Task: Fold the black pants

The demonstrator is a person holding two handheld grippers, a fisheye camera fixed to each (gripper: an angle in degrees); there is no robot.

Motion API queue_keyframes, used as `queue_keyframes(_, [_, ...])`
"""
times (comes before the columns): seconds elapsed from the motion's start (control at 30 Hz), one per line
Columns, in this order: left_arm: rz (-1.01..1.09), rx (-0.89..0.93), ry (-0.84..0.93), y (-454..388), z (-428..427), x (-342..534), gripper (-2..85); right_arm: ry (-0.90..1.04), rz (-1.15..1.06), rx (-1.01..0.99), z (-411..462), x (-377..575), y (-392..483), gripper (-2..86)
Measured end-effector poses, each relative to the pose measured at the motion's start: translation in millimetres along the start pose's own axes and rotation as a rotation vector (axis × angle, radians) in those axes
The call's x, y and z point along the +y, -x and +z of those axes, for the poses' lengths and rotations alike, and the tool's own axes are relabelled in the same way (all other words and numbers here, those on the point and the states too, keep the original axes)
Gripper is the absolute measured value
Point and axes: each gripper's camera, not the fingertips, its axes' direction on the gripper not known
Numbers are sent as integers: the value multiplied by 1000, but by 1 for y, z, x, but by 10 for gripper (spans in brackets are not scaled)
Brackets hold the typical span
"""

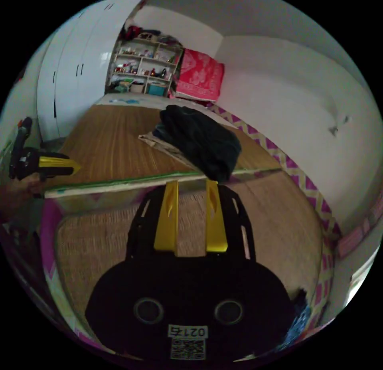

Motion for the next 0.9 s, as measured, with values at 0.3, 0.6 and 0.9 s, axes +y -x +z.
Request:
queue_keyframes(0.3, [-38, 135, 55, 76, 16, 11, -10, 12, -261, 65, 134, -187, 61, 135])
queue_keyframes(0.6, [-55, 159, 63, 128, 8, 15, -10, 98, -368, 174, 215, -246, 90, 97])
queue_keyframes(0.9, [-60, 148, 64, 169, 0, 19, -10, 91, -28, -63, 171, -263, -2, 44])
